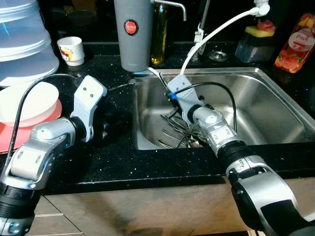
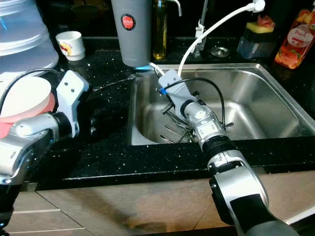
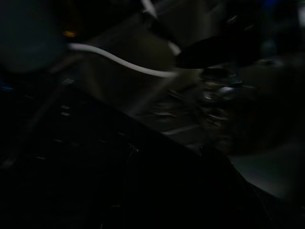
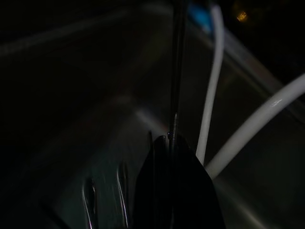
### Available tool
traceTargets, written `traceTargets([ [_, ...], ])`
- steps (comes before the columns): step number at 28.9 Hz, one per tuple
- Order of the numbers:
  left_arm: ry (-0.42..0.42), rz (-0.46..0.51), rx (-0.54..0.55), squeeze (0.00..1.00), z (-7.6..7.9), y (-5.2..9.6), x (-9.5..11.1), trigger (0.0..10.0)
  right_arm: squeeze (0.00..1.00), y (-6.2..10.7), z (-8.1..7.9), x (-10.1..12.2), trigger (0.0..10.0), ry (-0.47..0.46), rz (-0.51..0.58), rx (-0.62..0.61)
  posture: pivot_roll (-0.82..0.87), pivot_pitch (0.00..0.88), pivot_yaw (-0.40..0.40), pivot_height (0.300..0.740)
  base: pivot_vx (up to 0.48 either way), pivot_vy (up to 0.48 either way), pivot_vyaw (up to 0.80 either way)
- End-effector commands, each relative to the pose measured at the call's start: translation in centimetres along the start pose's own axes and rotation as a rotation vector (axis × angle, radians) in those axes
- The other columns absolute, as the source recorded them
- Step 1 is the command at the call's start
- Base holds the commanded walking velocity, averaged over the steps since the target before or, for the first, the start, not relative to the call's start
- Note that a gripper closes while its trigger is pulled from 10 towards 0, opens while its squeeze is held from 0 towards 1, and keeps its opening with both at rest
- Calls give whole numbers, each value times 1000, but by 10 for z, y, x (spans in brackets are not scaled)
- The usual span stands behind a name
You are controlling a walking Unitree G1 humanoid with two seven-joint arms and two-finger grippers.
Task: Kitchen organization
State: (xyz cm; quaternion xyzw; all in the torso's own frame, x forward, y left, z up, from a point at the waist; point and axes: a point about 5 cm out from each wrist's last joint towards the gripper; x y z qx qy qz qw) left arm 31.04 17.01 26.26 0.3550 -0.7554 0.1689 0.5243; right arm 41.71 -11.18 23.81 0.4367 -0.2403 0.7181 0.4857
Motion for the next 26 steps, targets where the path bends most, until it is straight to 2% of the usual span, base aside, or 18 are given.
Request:
traceTargets([
  [1, -2, -6, -63, 0, 6, 4, 2, 10000, 0, 0, 5, 3, 10000, 50, -2, -4, 31, 165, -29, 740, 0, 0, 0],
  [5, 12, 9, -112, 0, 9, 6, 5, 10000, 0, 0, 6, -3, 10000, 68, -34, -3, 35, 171, -38, 740, 0, 0, 0],
  [7, 30, 19, -172, 0, 14, 7, 8, 10000, 0, 1, 10, -10, 10000, 62, -78, -29, 35, 171, -37, 740, 0, 0, 0],
  [16, 31, 7, -215, 0, 20, 6, 7, 10000, 0, 5, 11, -23, 10000, 49, -148, -30, 37, 171, -36, 740, 0, 0, 0],
  [17, 31, 4, -220, 0, 21, 5, 7, 10000, 275, 5, 11, -25, 10000, 35, -157, -27, 37, 171, -35, 740, 0, 0, 0],
  [18, 31, 4, -220, 0, 21, 5, 7, 10000, 275, 5, 11, -25, 10000, 35, -157, -27, 37, 171, -35, 740, 0, 0, 0],
  [19, 31, 2, -222, 0, 21, 5, 7, 10000, 1000, 5, 11, -26, 10000, 29, -161, -27, 37, 171, -35, 740, 0, 0, 0],
  [23, 28, -6, -227, 0, 21, 5, 7, 10000, 1000, 6, 12, -28, 10000, 16, -167, -30, 38, 172, -33, 740, 0, 0, 0],
  [25, 26, -13, -226, 0, 20, 6, 7, 10000, 1000, 6, 14, -27, 10000, 46, -167, -54, 39, 171, -32, 740, 0, 0, 0],
  [26, 23, -17, -223, 0, 20, 6, 6, 10000, 471, 6, 15, -27, 10000, 53, -166, -58, 39, 171, -32, 740, 0, 0, 0],
])
Point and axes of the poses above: a point about 5 cm out from each wrist's last joint towards the gripper, its own y axis pointing back from the gripper into the wrist, its own x axis along the axis of the wrist's last joint, z = x × y, and after that the axes turned 5 degrees about -y, right-handed
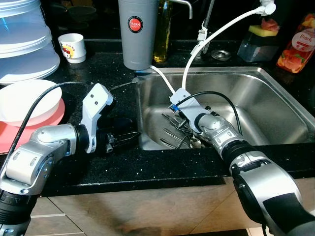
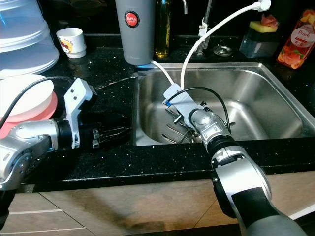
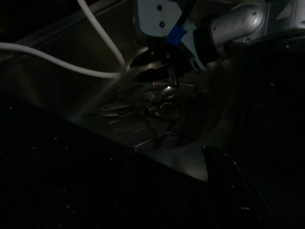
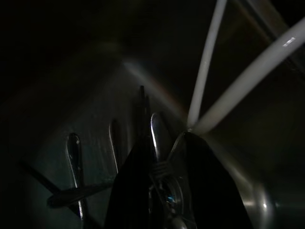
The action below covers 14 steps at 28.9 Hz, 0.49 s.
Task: Kitchen organization
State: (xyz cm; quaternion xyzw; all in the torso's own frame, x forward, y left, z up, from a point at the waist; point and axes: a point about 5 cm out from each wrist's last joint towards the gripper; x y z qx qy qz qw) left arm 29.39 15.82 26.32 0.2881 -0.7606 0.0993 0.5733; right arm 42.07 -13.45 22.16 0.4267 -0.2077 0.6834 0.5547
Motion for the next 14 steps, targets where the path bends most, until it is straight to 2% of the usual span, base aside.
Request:
traceTargets([
  [1, -15, -34, -10, 0, 2, 2, -2, 10000, 471, 1, 4, -1, 10000, 3, -9, -18, 39, 171, -32, 740, 0, 0, 0],
  [2, -18, -37, -7, 0, 2, 2, -2, 10000, 0, 1, 5, -1, 10000, 3, -6, -23, 39, 171, -32, 740, 0, 0, 0],
  [6, -40, -29, 69, 0, -5, 2, 0, 10000, 0, 1, 13, 13, 10000, -56, 68, -68, 42, 170, -33, 740, 0, 0, 0],
  [8, -81, -15, 198, 0, -17, -1, 5, 10000, 0, 2, 17, 24, 10000, -118, 123, -86, 44, 168, -31, 740, 0, 0, 0],
  [9, -129, -29, 352, 0, -32, -1, 9, 10000, 0, 2, 19, 32, 10000, -173, 168, -87, 44, 168, -31, 740, 0, 0, 0],
  [11, -192, -70, 473, 0, -45, 2, 13, 10000, 0, 1, 19, 39, 10000, -197, 198, -76, 46, 168, -27, 740, 0, 0, 0],
  [13, -210, -82, 508, 0, -48, 4, 14, 10000, 0, 1, 18, 41, 10000, -204, 208, -71, 46, 168, -27, 740, 0, 0, 0],
  [14, -378, -164, 574, 0, -56, 11, 23, 10000, 0, 0, 14, 49, 10000, -247, 246, -29, 48, 167, -26, 740, 0, 0, 0],
])
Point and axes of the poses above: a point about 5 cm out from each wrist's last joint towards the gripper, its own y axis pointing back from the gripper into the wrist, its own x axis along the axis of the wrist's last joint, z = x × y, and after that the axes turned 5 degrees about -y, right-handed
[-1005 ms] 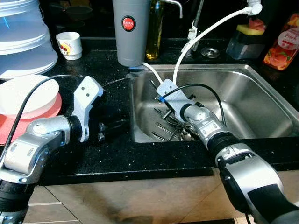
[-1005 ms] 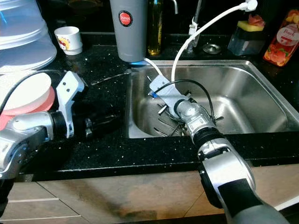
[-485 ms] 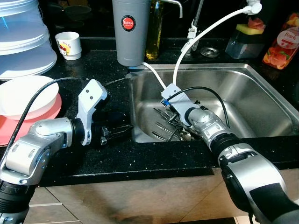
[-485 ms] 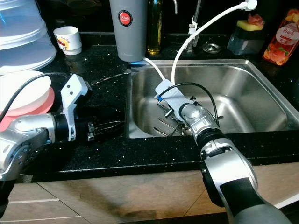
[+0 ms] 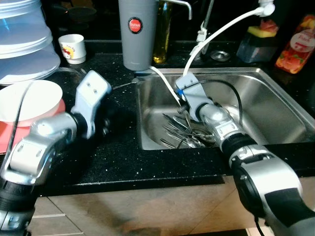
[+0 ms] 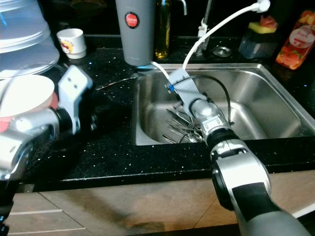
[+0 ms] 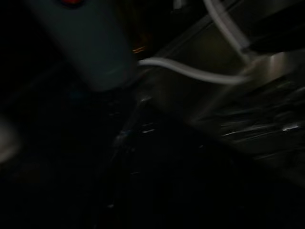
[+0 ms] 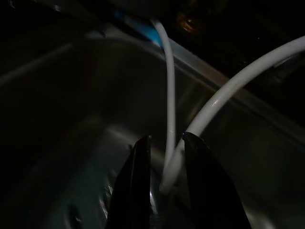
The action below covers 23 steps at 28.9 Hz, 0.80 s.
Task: Kitchen organization
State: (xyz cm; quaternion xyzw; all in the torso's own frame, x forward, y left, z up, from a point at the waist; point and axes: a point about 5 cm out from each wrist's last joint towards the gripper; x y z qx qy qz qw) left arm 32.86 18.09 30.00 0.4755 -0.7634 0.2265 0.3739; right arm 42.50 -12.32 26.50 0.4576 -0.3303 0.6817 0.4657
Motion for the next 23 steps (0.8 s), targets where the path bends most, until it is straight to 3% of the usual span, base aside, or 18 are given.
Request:
traceTargets([
  [1, -182, -55, 58, 0, -11, 3, 3, 10000, 0, -2, -6, 9, 10000, -47, 41, 45, 48, 167, -26, 740, 0, 0, 0],
  [2, -226, -73, 65, 1000, -15, 5, 5, 10000, 0, -3, -9, 12, 10000, -53, 56, 68, 48, 167, -26, 740, 0, 0, 0],
  [6, -315, -167, 42, 1000, -22, 12, 5, 10000, 0, -4, -14, 19, 10000, -42, 83, 121, 52, 165, -21, 740, 0, 0, 0],
  [9, -397, -297, 116, 1000, -36, 17, -5, 10000, 0, -4, -16, 21, 10000, -32, 82, 170, 54, 163, -21, 740, 0, 0, 0],
  [10, -421, -393, 144, 0, -43, 23, -15, 10000, 0, -3, -17, 20, 10000, -18, 77, 201, 53, 162, -23, 740, 0, 0, 0],
  [18, -484, -557, 229, 0, -60, 33, -28, 10000, 0, -2, -18, 20, 10000, -7, 72, 239, 48, 159, -21, 740, 0, 0, 0],
  [23, -439, -610, 228, 0, -60, 37, -34, 10000, 0, -2, -17, 19, 10000, 8, 65, 245, 51, 151, -20, 740, 0, 0, 0],
])
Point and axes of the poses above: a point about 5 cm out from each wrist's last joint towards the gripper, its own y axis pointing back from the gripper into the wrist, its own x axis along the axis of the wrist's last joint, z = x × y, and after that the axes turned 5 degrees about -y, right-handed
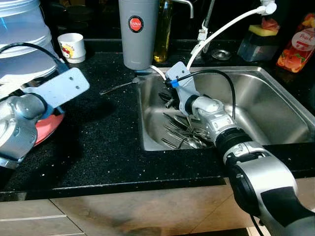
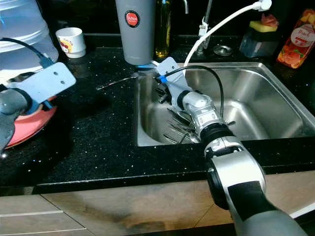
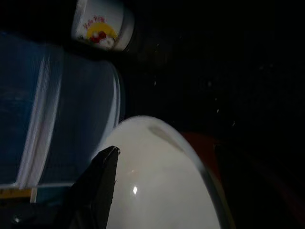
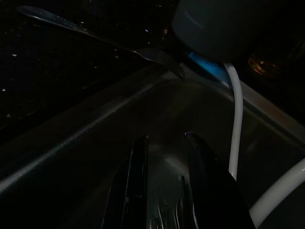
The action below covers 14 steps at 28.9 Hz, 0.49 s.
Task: Kitchen organization
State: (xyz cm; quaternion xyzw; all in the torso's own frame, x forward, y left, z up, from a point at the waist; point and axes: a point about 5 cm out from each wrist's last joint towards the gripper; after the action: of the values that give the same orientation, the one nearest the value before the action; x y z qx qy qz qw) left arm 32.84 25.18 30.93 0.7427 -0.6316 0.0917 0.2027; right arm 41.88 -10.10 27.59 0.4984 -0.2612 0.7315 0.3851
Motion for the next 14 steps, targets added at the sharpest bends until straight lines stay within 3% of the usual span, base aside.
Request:
traceTargets([
  [1, -13, -54, -4, 0, -2, 2, -8, 10000, 0, 1, 1, 2, 10000, 8, 0, 6, 50, 149, -19, 740, 0, 0, 0],
  [3, -1, -56, -7, 0, -2, 1, -8, 10000, 0, 1, 2, 3, 10000, 13, 1, 4, 50, 147, -18, 740, 0, 0, 0],
  [4, 8, -57, -5, 0, -1, 1, -7, 9137, 0, 1, 2, 3, 10000, 16, 1, 4, 50, 145, -18, 740, 0, 0, 0],
  [5, 8, -57, -5, 0, -1, 1, -7, 9137, 0, 1, 2, 3, 10000, 16, 1, 4, 50, 145, -18, 740, 0, 0, 0],
  [6, 21, -57, -3, 0, -1, 1, -6, 0, 0, 1, 2, 3, 10000, 20, 0, 4, 50, 145, -18, 740, 0, 0, 0],
  [14, 88, -18, 0, 0, -1, 0, 3, 0, 0, 2, 3, 3, 10000, 31, -6, 5, 49, 139, -14, 740, 0, 0, 0],
])
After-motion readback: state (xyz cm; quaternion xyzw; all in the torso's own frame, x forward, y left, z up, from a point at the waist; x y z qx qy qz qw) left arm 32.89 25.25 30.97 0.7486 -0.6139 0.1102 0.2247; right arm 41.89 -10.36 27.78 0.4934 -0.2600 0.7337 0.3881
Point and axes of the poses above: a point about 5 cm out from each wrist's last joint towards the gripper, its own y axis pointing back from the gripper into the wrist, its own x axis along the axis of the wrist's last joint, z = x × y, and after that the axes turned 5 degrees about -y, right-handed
